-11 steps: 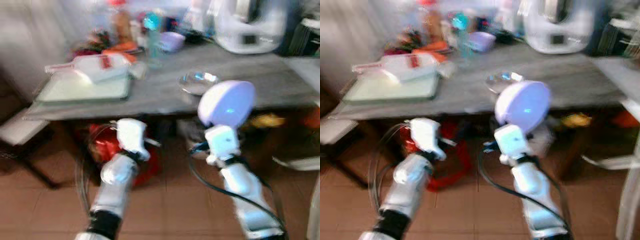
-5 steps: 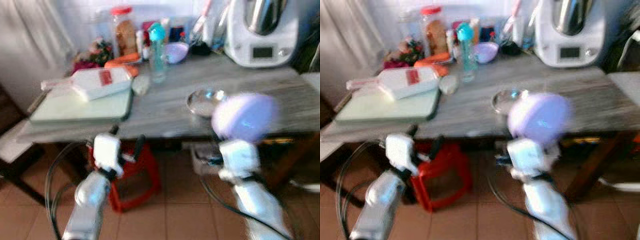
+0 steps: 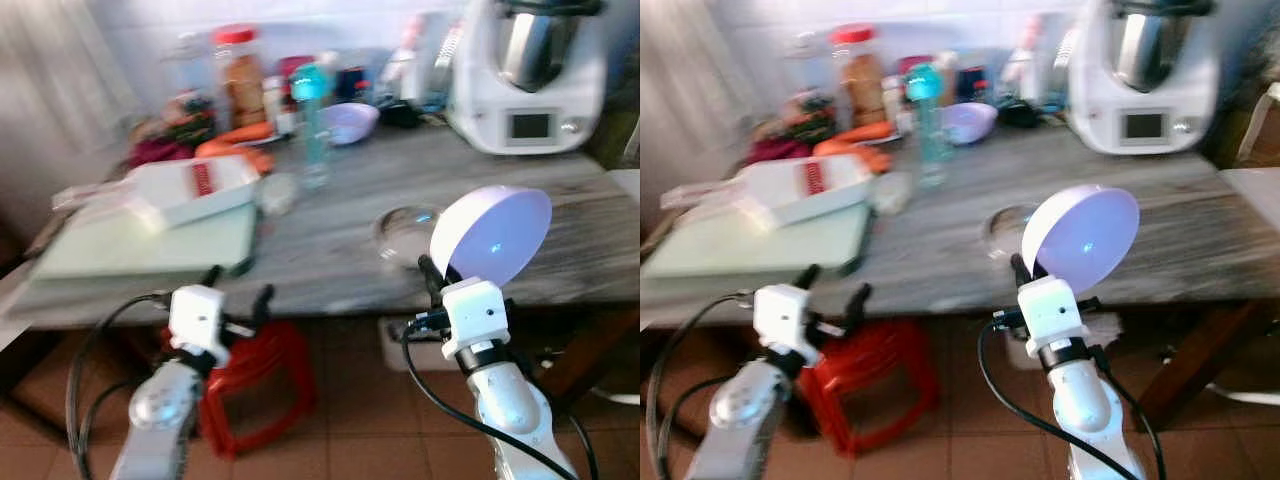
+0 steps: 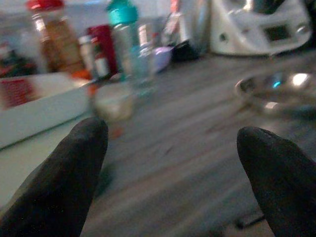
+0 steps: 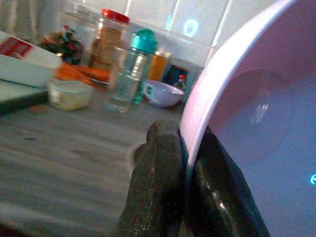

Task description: Setting the table

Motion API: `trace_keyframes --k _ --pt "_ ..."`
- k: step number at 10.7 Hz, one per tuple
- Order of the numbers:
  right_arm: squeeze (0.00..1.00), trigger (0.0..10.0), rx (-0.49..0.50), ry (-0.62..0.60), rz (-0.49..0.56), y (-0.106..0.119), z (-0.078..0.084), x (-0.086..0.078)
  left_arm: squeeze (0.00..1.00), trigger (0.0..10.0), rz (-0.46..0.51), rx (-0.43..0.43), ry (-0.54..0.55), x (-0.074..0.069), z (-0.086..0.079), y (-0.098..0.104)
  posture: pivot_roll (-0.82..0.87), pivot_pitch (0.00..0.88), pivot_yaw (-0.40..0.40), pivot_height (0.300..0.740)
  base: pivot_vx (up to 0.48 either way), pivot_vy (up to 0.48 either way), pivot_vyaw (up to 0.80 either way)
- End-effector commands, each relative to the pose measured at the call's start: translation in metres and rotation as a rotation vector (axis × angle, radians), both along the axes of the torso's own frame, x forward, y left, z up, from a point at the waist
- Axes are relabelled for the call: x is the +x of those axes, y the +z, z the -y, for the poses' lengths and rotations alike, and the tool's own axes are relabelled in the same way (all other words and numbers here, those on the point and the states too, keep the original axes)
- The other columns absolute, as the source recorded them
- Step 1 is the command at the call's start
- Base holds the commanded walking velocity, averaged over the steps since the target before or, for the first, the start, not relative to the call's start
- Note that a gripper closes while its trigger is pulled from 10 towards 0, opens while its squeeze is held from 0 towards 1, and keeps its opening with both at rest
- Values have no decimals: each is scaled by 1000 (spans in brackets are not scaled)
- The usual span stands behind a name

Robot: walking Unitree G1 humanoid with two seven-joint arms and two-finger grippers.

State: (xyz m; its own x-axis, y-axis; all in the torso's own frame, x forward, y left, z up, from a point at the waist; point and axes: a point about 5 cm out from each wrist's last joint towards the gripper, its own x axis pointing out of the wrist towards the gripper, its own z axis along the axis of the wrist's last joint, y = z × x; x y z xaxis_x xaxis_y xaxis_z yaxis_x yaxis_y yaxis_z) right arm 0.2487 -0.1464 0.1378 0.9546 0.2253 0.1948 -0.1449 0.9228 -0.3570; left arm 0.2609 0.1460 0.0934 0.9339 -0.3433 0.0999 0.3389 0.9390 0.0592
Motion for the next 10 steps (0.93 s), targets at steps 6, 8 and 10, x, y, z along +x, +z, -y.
trace_keyframes --k 6,8,10 --pt "0 10000 6 -11 15 5 0 3 0 10000 5 -14 -54 -1 9 8 20 0 69 740 312 0 159" --pt "0 10000 -62 52 1 2 -4 5 0 10000 -14 24 -60 -6 6 1 22 0 67 740 0 0 0" --pt "0 10000 -73 79 -21 1 -4 8 0 10000 -21 4 -155 -11 8 2 26 9 59 740 0 0 0"
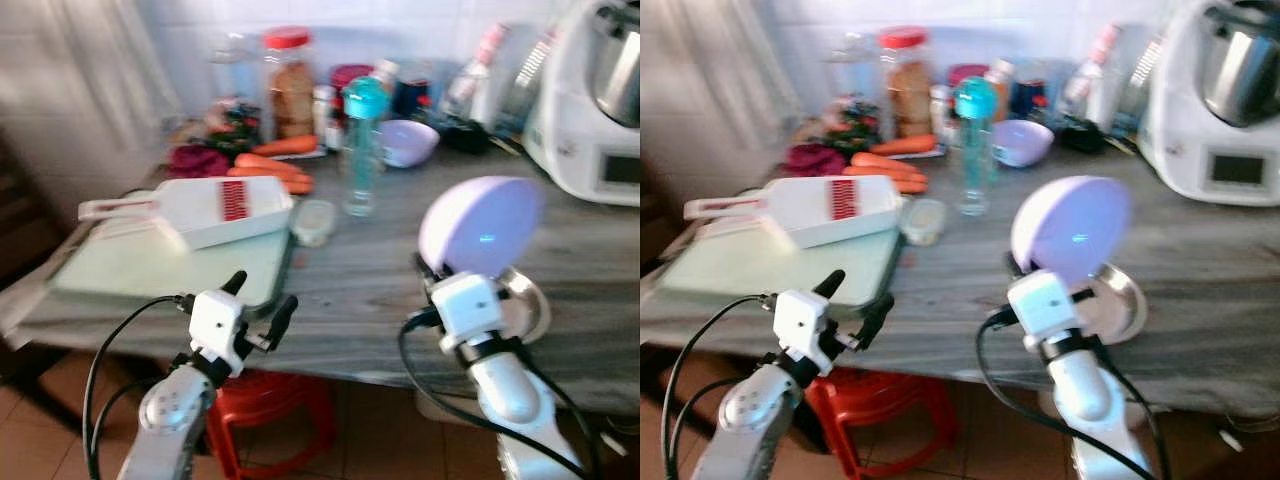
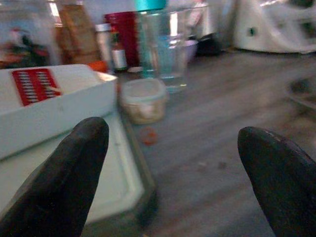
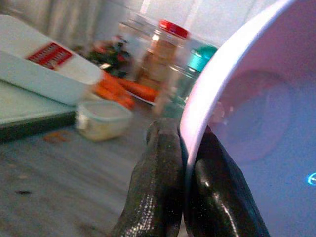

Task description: Setting the table

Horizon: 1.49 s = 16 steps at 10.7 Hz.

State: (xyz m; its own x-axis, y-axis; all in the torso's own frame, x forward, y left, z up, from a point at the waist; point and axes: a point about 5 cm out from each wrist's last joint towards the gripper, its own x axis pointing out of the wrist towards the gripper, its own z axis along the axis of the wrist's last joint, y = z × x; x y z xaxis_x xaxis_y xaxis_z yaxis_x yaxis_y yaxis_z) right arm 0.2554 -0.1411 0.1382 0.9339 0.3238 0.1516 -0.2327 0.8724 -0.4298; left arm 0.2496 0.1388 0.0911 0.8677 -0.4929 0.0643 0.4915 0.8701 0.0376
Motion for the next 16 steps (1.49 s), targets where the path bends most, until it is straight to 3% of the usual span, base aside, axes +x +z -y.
trace_keyframes --k 1,3,8,10,12,16 --pt "0 10000 -38 36 -17 0 2 5 0 10000 -2 -22 -93 -3 6 5 29 16 53 740 0 0 0" --pt "0 10000 -104 137 -46 0 0 12 0 10000 -16 8 -182 -9 8 2 27 21 52 740 0 0 0" --pt "0 10000 -365 397 -203 -15 20 40 0 10000 -40 7 -235 -11 8 -4 30 10 53 740 0 0 0" --pt "0 10000 -413 497 -236 -21 16 41 0 10000 -50 -24 -297 -15 14 0 40 14 46 740 0 0 0" --pt "0 10000 -444 558 -258 -31 11 40 0 10000 -59 3 -311 -16 10 -1 47 14 44 740 0 0 0" --pt "0 10000 -425 560 -288 -45 13 35 0 10000 -101 -20 -330 -19 7 -4 51 11 48 740 0 0 0"
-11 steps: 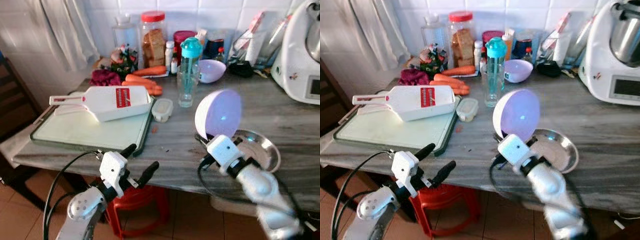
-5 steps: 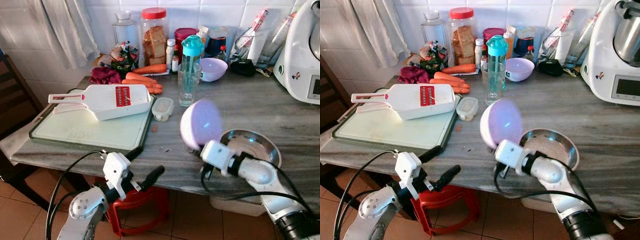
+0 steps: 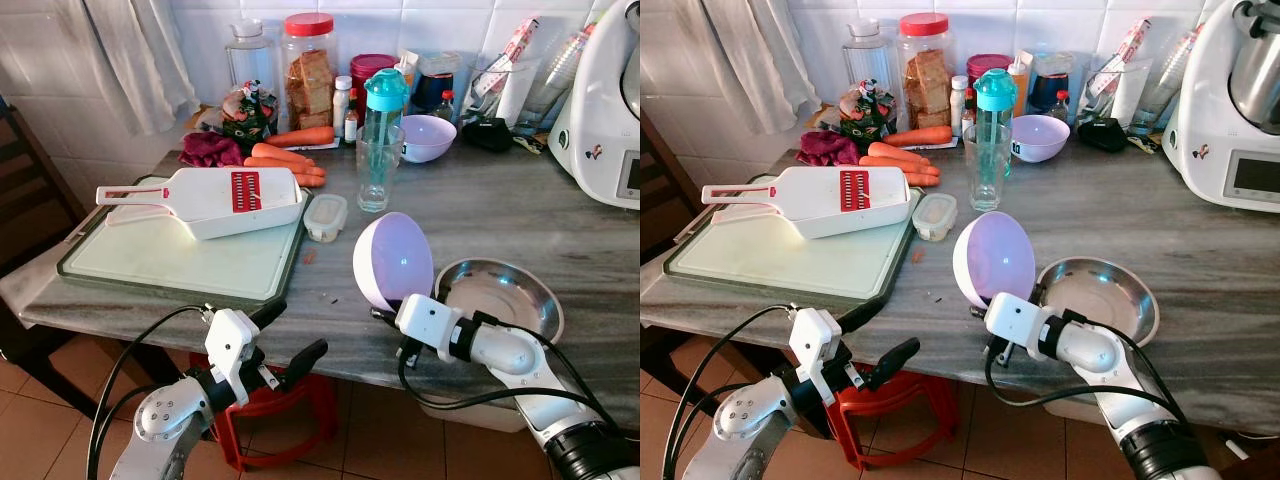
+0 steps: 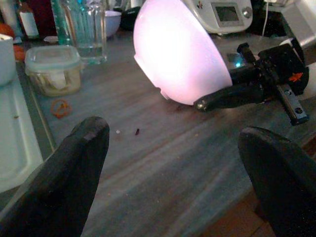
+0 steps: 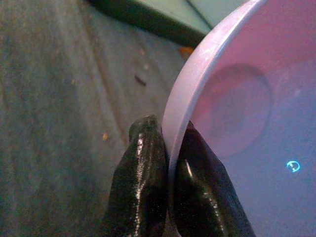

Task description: Setting the table

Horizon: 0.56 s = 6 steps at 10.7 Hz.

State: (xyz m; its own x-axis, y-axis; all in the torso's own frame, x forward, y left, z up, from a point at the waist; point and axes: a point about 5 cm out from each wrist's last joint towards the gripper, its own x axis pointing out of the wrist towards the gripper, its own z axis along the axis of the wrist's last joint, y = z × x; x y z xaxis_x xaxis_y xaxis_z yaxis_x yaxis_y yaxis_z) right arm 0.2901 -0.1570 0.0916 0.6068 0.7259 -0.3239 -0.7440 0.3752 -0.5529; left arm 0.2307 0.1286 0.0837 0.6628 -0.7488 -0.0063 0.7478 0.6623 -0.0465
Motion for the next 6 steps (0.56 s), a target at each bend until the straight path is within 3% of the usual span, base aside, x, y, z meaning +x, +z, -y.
trace_keyframes --k 1,2,3,6 --pt "878 10000 2 18 11 0 -2 0 0 10000 9 6 -5 1 -4 4 50 8 53 740 0 0 0" --pt "973 10000 1 18 18 0 -3 0 0 10000 9 11 -11 1 -4 4 50 8 55 740 0 0 0" --pt "1000 10000 4 15 30 1 -3 0 0 10000 13 20 3 2 -5 4 53 10 55 740 0 0 0" --pt "1000 10000 14 -1 70 9 -1 4 0 10000 4 20 -1 1 -5 4 53 9 57 740 0 0 0"
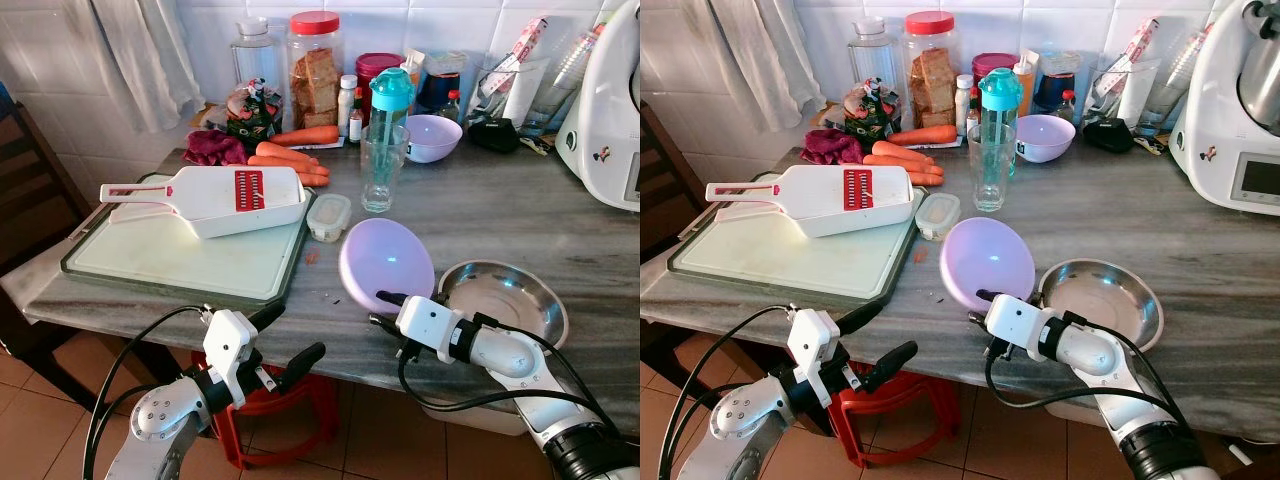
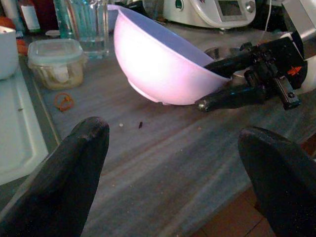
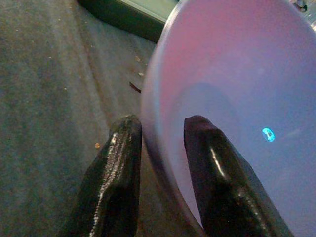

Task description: Setting the table

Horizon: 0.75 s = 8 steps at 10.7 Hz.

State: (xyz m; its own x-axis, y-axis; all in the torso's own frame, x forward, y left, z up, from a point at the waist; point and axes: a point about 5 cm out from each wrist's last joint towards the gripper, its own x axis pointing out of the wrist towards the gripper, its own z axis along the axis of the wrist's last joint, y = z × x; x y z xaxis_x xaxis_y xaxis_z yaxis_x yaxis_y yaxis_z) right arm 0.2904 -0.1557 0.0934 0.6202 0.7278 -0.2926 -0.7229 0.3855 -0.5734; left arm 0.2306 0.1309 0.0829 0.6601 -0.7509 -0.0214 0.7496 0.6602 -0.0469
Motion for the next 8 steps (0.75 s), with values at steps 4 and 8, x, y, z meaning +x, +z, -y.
trace_keyframes --k 4,8 --pt "1000 10000 5 1 67 16 -1 6 0 10000 11 17 -10 3 -1 4 47 6 63 740 0 0 0" --pt "1000 10000 112 -85 48 28 -2 15 0 10000 20 32 -17 4 0 3 50 0 63 740 0 0 0"
